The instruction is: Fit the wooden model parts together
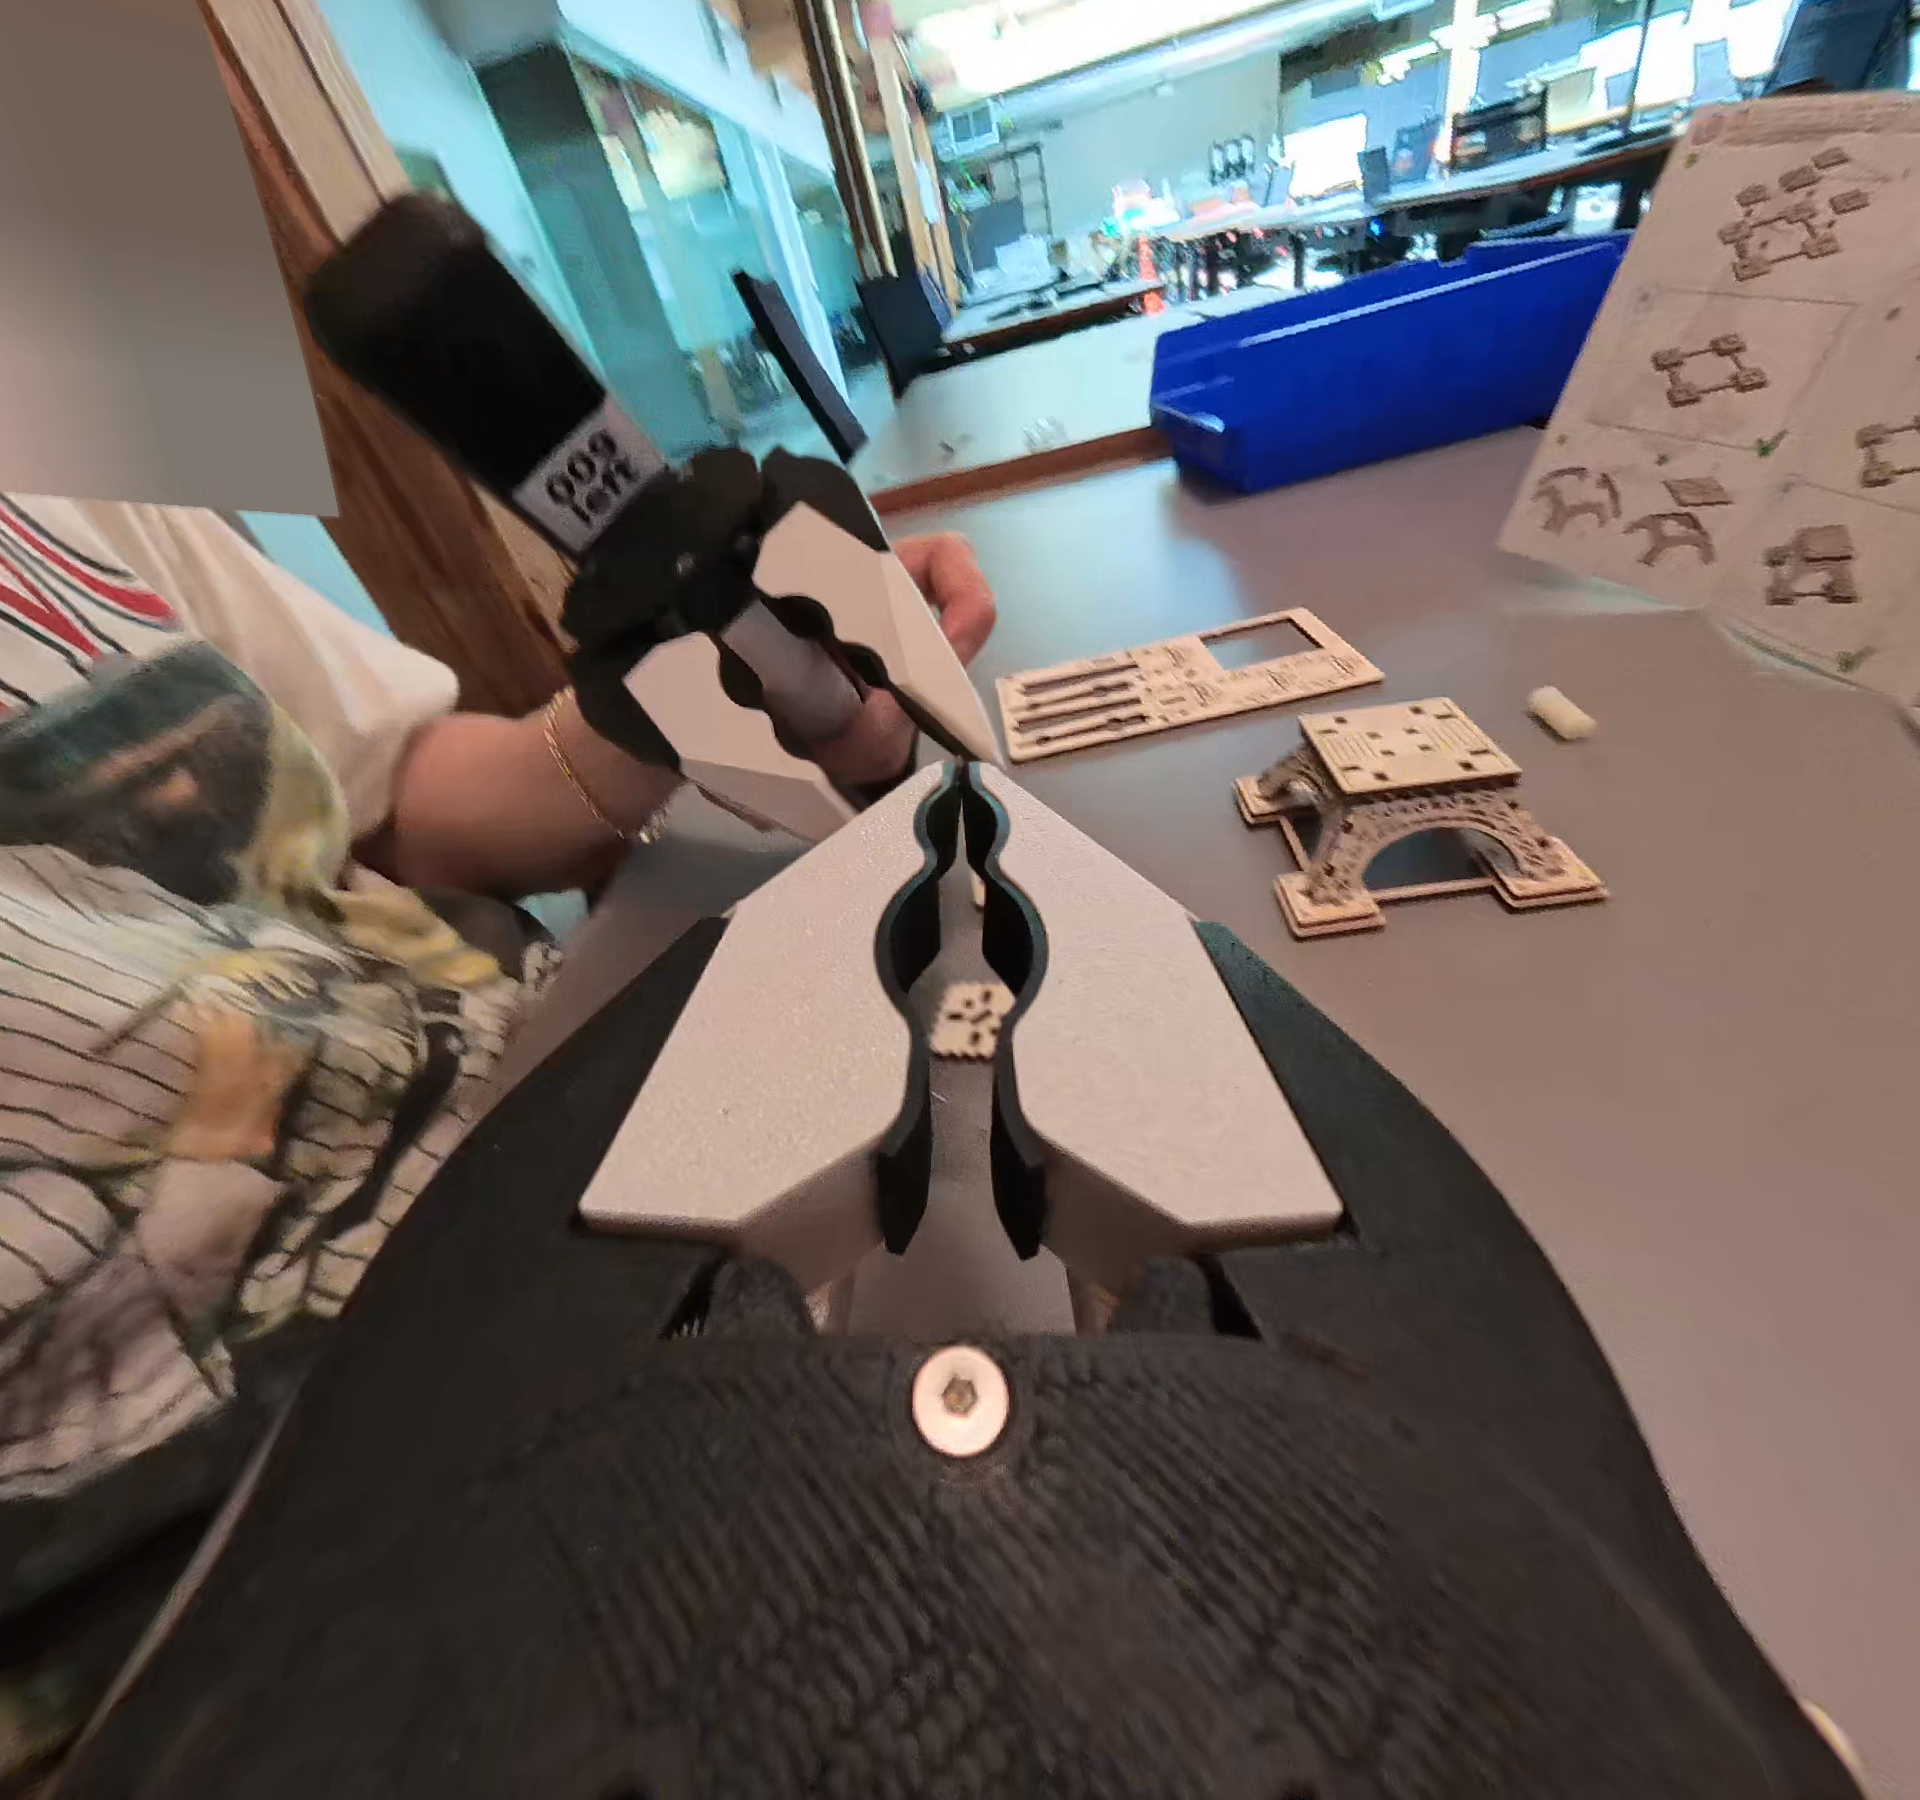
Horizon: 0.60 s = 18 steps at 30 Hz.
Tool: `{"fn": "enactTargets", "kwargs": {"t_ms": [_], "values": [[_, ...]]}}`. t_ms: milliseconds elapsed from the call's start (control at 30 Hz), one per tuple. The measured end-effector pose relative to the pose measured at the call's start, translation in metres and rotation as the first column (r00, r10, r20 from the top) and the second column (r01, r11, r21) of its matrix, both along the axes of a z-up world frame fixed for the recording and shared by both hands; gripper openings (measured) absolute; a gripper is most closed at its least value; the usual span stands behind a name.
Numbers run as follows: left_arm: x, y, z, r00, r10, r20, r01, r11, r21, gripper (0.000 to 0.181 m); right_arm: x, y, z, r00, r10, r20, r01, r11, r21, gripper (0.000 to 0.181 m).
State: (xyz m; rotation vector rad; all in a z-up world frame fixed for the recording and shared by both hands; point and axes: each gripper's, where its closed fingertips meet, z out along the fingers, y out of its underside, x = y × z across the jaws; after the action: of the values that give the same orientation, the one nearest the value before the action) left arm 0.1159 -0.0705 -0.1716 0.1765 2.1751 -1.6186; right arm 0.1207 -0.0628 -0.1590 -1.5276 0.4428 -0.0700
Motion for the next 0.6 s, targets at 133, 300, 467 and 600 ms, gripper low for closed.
{"fn": "enactTargets", "kwargs": {"t_ms": [133,300,467,600], "values": [[0.004,0.004,0.017,0.991,0.101,0.09,-0.096,0.994,-0.058,0.014,-0.004,0.005,0.015,0.999,0.021,-0.036,-0.017,0.993,0.113,0.0],[0.006,0.013,0.033,0.974,0.176,0.144,-0.158,0.979,-0.131,0.011,0.002,0.007,0.026,0.997,-0.008,-0.078,0.024,0.979,0.203,0.0],[0.001,0.014,0.037,0.987,0.144,0.078,-0.13,0.978,-0.165,0.007,0.0,0.014,0.03,0.997,0.007,-0.078,0.013,0.969,0.246,0.0],[0.0,0.017,0.041,0.993,0.11,-0.046,-0.118,0.97,-0.215,0.008,-0.005,0.018,0.034,1.0,-0.001,-0.016,0.005,0.974,0.227,0.0]]}}
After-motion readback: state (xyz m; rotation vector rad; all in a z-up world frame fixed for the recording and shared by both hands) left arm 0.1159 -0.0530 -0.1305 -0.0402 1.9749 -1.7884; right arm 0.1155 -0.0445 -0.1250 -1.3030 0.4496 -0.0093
